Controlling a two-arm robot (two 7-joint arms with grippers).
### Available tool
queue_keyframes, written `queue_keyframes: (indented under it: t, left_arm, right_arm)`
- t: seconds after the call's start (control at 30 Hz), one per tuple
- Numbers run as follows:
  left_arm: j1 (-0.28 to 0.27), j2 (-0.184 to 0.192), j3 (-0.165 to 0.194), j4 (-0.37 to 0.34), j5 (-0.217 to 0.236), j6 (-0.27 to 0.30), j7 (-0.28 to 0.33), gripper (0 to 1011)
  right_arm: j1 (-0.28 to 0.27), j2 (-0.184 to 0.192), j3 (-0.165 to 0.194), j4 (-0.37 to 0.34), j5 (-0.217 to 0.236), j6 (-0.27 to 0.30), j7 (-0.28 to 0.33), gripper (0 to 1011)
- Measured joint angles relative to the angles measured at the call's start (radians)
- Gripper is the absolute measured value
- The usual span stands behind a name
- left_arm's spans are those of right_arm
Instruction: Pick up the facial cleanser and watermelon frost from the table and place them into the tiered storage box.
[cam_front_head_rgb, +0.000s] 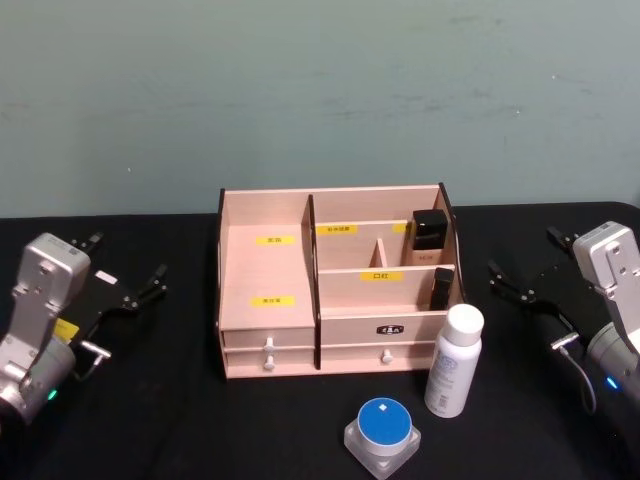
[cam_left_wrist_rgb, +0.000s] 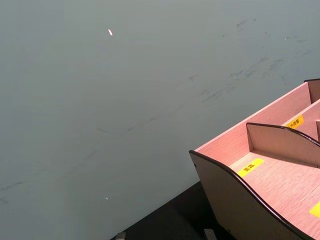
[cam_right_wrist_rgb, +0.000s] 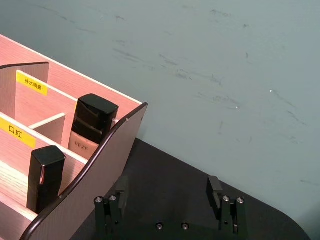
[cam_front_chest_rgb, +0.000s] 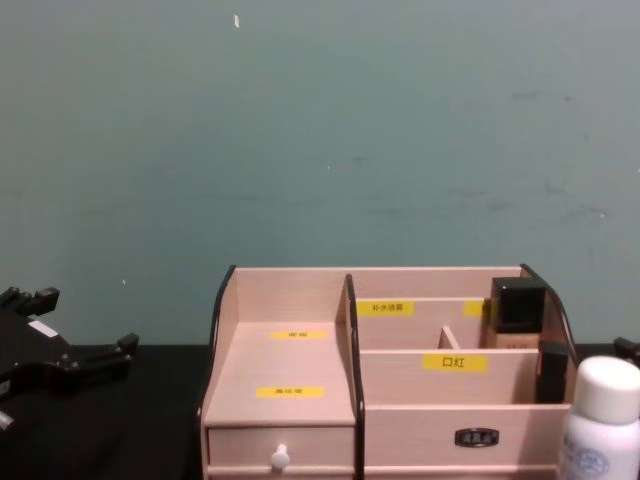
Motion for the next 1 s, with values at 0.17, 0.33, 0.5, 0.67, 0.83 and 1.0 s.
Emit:
queue_keyframes:
  t: [0.17,0.33,0.5,0.67,0.83,1.0]
  left_arm:
    - [0.000,0.000,0.000,0.000,0.000,0.000,0.000,1010]
    - [0.000,0.000,0.000,0.000,0.000,0.000,0.000,1010]
    - [0.000,0.000,0.000,0.000,0.000,0.000,0.000,1010]
    - [0.000,0.000,0.000,0.000,0.000,0.000,0.000,1010]
    - [0.000,0.000,0.000,0.000,0.000,0.000,0.000,1010]
    - [0.000,0.000,0.000,0.000,0.000,0.000,0.000,1010]
  right_arm:
    - [0.000,0.000,0.000,0.000,0.000,0.000,0.000,1002]
    - [0.000,0.000,0.000,0.000,0.000,0.000,0.000,1000]
    - [0.000,0.000,0.000,0.000,0.000,0.000,0.000,1002]
    - [-0.004,0.003,0.005,-0.003,0.002,0.000,0.007,1002]
    - [-0.033,0.029,0.029,-0.041,0.017,0.004,0.038,1002]
    - [-0.076,0.067,0.056,-0.124,0.033,0.046,0.067,1000]
